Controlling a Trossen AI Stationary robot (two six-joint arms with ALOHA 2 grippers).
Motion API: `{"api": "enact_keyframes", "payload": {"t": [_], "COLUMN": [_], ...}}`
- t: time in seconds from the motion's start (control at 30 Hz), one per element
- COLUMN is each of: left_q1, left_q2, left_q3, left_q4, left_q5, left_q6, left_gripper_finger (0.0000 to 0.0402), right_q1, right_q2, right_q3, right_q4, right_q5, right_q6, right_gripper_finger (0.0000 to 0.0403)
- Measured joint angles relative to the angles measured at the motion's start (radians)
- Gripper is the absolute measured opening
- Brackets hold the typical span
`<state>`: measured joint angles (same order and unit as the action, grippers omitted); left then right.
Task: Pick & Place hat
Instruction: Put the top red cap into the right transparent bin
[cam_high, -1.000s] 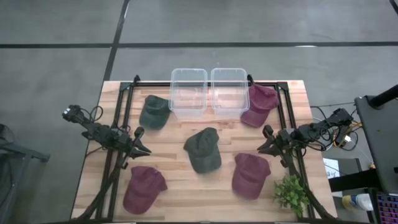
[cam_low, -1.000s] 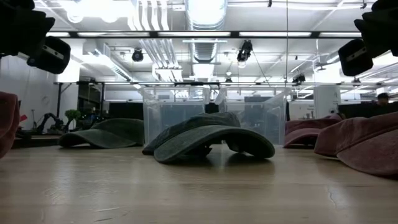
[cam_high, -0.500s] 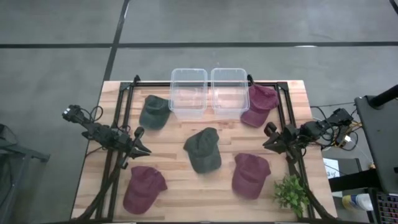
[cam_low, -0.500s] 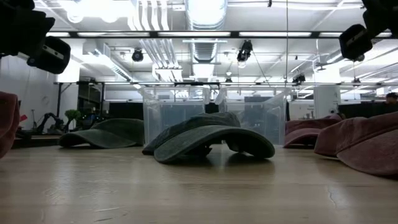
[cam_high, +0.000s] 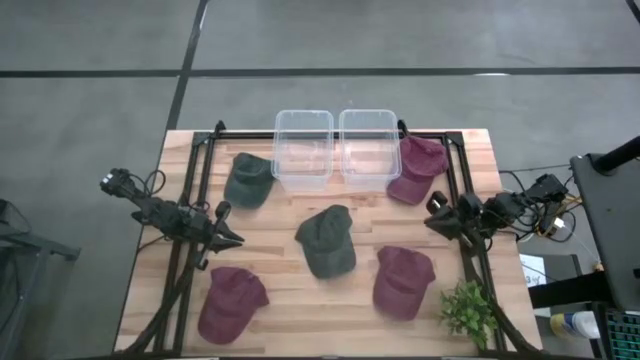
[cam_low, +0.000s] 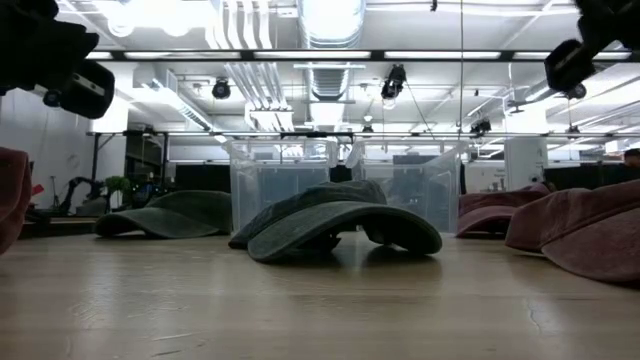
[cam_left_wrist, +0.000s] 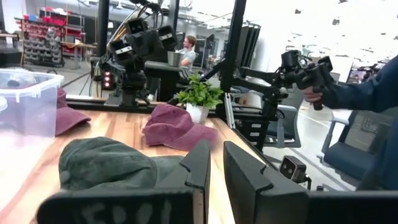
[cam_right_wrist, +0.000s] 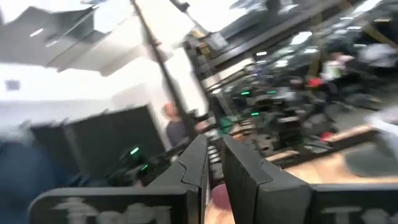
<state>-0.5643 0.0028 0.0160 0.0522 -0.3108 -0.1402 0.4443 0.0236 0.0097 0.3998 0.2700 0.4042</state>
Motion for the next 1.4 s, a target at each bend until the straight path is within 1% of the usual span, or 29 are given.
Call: {"api": "enact_keyframes", "payload": {"t": [0.1, 0.2, 0.3, 0.4, 0.53, 0.7, 0.8, 0.87, 0.97, 1.13, 1.27, 1.4], "left_q1": [0.000, 0.000, 0.000, 0.000, 0.000, 0.000, 0.000, 0.000, 0.000, 0.000, 0.000, 0.000], "left_q2": [0.000, 0.000, 0.000, 0.000, 0.000, 0.000, 0.000, 0.000, 0.000, 0.000, 0.000, 0.000], "left_q3": [0.016, 0.024, 0.024, 0.025, 0.027, 0.027, 0.027, 0.027, 0.028, 0.028, 0.028, 0.028], "left_q4": [-0.004, -0.022, -0.036, -0.043, -0.042, -0.041, -0.041, -0.040, -0.040, -0.037, -0.037, -0.037], "left_q5": [-0.004, -0.005, -0.006, -0.009, -0.008, -0.008, -0.007, -0.006, -0.005, -0.005, -0.005, -0.005], "left_q6": [0.004, 0.005, -0.003, -0.030, -0.068, -0.076, -0.076, -0.076, -0.076, -0.076, -0.077, -0.077], "left_gripper_finger": [0.0039, 0.0039, 0.0039, 0.0039, 0.0039, 0.0039, 0.0039, 0.0039, 0.0039, 0.0039, 0.0039, 0.0039], "right_q1": [0.000, 0.000, 0.001, 0.001, 0.000, 0.001, 0.001, 0.001, 0.001, 0.001, 0.001, 0.001], "right_q2": [0.001, 0.009, 0.037, 0.103, 0.258, 0.518, 0.676, 0.772, 0.897, 1.049, 1.122, 1.169], "right_q3": [0.002, 0.044, 0.140, 0.272, 0.475, 0.710, 0.817, 0.867, 0.915, 0.975, 1.012, 1.056], "right_q4": [-0.005, -0.064, -0.220, -0.418, -0.743, -1.206, -1.453, -1.559, -1.638, -1.691, -1.704, -1.703], "right_q5": [0.043, 0.045, 0.045, 0.048, 0.072, 0.073, 0.070, 0.071, 0.071, 0.068, 0.071, 0.071], "right_q6": [-0.010, -0.014, -0.011, 0.008, 0.106, 0.326, 0.427, 0.461, 0.449, 0.428, 0.416, 0.388], "right_gripper_finger": [0.0043, 0.0043, 0.0043, 0.0043, 0.0043, 0.0043, 0.0043, 0.0043, 0.0043, 0.0043, 0.0044, 0.0056]}}
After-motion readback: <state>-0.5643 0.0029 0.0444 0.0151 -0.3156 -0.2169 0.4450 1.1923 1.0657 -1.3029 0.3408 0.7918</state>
